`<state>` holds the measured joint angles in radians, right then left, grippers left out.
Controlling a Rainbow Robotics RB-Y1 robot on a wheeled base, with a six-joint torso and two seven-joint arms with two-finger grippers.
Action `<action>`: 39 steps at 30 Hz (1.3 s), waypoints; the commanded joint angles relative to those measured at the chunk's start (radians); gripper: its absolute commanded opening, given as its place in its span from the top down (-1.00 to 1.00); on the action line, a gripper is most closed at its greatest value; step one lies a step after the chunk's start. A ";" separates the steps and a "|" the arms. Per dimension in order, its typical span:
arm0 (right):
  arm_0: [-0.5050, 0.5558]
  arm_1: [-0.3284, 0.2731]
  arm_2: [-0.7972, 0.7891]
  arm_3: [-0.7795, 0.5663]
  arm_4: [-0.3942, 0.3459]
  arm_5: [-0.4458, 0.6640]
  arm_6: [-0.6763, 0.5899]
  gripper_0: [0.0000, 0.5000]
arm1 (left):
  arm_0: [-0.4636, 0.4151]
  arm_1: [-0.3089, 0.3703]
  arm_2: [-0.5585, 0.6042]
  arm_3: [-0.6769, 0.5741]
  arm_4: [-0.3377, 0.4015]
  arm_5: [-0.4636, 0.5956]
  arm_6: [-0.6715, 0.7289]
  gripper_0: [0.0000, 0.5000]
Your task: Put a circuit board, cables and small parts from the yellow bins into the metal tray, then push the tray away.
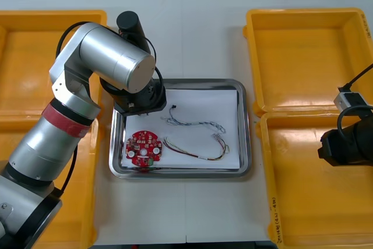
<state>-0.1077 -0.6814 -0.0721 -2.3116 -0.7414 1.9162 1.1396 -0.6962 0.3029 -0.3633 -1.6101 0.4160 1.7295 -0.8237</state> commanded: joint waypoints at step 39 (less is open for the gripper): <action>0.014 -0.010 -0.040 -0.006 -0.027 0.004 -0.015 -0.83 | -0.186 0.140 0.201 -0.264 0.115 0.190 -0.071 -1.00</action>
<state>-0.1071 -0.6814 -0.0819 -2.3106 -0.7596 1.9162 1.1397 -0.8248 0.3659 -0.1915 -1.8393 0.4956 1.9121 -0.8243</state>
